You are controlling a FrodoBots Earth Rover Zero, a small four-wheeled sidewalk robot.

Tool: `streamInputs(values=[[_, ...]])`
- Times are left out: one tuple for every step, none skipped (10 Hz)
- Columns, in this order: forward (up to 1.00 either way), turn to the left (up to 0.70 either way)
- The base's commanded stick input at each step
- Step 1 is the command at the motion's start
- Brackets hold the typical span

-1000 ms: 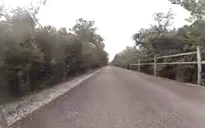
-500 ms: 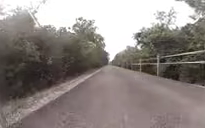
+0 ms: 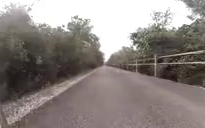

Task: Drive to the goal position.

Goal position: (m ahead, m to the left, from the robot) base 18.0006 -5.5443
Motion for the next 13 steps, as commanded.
streamInputs(values=[[0.7,0.0],[0.7,0.0],[0.7,0.0],[0.7,0.0],[0.7,0.0],[0.7,0.0],[0.7,0.0],[0.7,0.0],[0.7,0.0],[0.7,0.0],[0.7,0.0],[0.7,0.0],[0.7,0.0]])
